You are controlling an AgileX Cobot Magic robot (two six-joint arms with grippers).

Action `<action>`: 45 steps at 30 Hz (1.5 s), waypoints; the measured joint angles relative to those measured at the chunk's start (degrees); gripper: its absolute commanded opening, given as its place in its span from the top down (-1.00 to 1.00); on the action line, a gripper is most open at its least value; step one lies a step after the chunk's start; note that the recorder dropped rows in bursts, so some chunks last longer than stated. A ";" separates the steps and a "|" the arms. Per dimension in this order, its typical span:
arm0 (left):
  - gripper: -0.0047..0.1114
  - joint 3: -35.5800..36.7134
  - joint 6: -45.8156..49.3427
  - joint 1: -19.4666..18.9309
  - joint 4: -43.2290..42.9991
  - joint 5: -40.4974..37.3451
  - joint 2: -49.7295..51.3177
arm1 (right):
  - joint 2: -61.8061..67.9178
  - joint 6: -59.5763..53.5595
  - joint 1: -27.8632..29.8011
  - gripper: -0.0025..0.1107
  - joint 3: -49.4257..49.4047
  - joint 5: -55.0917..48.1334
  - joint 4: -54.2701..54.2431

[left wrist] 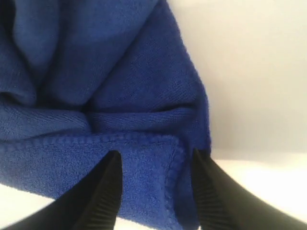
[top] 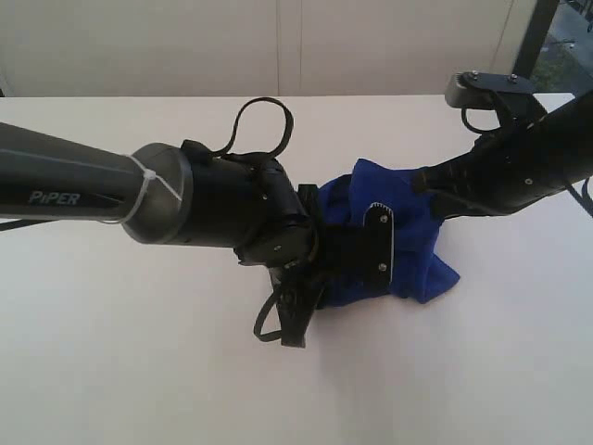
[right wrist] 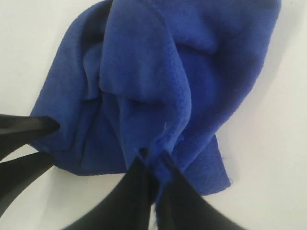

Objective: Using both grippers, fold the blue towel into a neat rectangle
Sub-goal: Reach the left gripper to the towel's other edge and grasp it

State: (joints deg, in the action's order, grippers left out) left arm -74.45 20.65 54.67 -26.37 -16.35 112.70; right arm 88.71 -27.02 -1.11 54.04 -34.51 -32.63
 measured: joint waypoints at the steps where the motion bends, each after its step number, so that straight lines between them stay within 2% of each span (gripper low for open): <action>1: 0.04 0.00 0.00 0.00 0.00 -0.09 0.00 | 0.00 0.00 0.00 0.96 0.00 0.00 0.00; 10: 0.20 0.00 0.38 0.00 -1.47 0.01 1.88 | 0.00 0.00 0.00 0.96 0.00 0.00 -0.23; 17: 0.23 -0.23 0.42 0.00 -2.37 -0.19 1.37 | 0.00 0.00 0.00 0.96 0.00 0.00 -0.47; 23: 0.48 -0.23 0.42 0.00 -2.48 -0.19 0.58 | 0.00 0.00 0.00 0.96 0.00 0.00 -0.47; 30: 0.50 -0.23 0.42 0.00 -2.48 -0.07 0.58 | 0.00 0.00 0.00 0.96 0.00 0.00 -0.47; 33: 0.65 -0.23 0.42 0.00 -2.48 -0.07 0.58 | 0.00 0.00 0.00 0.96 0.00 0.00 -0.47; 35: 0.88 -0.23 0.42 0.00 -2.48 -0.07 0.58 | 0.00 0.00 0.00 0.96 0.00 0.00 -0.47; 36: 0.92 -0.23 0.42 0.00 -2.48 -0.07 0.58 | 0.00 0.00 0.00 0.96 0.00 0.00 -0.47; 45: 0.92 -0.23 -1.17 0.00 -2.48 -0.07 0.12 | 0.00 0.00 0.00 0.96 0.00 0.41 -0.47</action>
State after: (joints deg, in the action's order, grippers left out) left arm -74.67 19.48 54.67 -28.85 -16.42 112.82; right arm 88.71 -27.02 -1.11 54.04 -34.10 -33.09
